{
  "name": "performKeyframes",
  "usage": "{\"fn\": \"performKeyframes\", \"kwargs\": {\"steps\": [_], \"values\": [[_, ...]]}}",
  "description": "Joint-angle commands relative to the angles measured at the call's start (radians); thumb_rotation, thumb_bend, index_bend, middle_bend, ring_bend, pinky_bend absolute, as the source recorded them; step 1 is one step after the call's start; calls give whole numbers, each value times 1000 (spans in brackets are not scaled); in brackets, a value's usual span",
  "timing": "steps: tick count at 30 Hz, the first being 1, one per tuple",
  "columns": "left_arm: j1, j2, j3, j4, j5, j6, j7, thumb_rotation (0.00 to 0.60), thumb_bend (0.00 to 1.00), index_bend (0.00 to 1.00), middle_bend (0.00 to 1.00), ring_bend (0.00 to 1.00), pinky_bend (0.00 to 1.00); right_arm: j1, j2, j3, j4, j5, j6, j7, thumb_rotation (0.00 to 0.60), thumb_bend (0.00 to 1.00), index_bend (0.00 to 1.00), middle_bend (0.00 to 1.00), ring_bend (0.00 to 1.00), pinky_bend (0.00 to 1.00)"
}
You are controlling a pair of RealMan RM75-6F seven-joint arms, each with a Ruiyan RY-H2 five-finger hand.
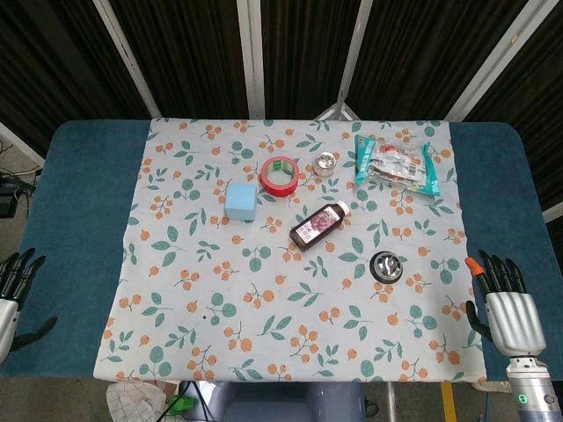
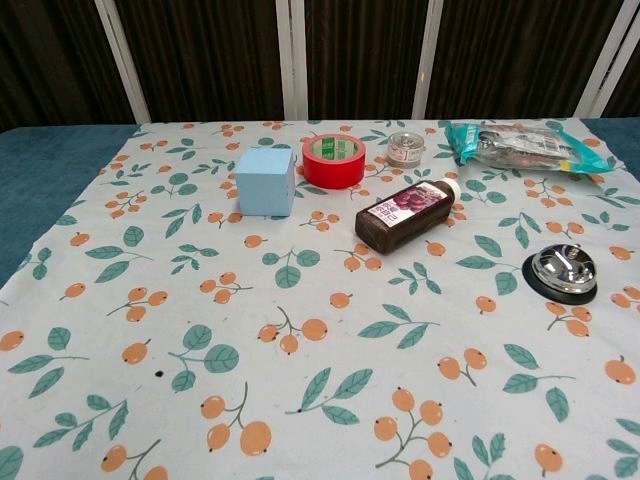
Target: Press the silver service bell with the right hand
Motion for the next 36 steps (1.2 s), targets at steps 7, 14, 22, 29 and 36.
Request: {"fn": "performKeyframes", "kwargs": {"steps": [7,14,22,29,36], "values": [[15,1,1,1,7,23,-12,600,265,52,0,0,89,75,-67,22,8,-11,-83,22,600,526,128,15,11,0],[19,1,3,-1,6,23,-7,600,265,56,0,0,90,175,-160,68,72,24,-197,55,600,760,122,14,11,0],[16,-4,-3,-8,-5,13,4,600,265,56,0,0,90,268,-251,92,161,88,-340,101,600,844,27,14,11,0],[17,-7,-5,-11,-6,13,11,600,265,58,0,0,89,311,-353,106,261,134,-380,129,600,871,0,14,11,0],[18,-7,-8,-16,-13,9,16,600,265,59,0,0,89,330,-424,101,356,138,-382,164,600,873,0,14,11,0]]}}
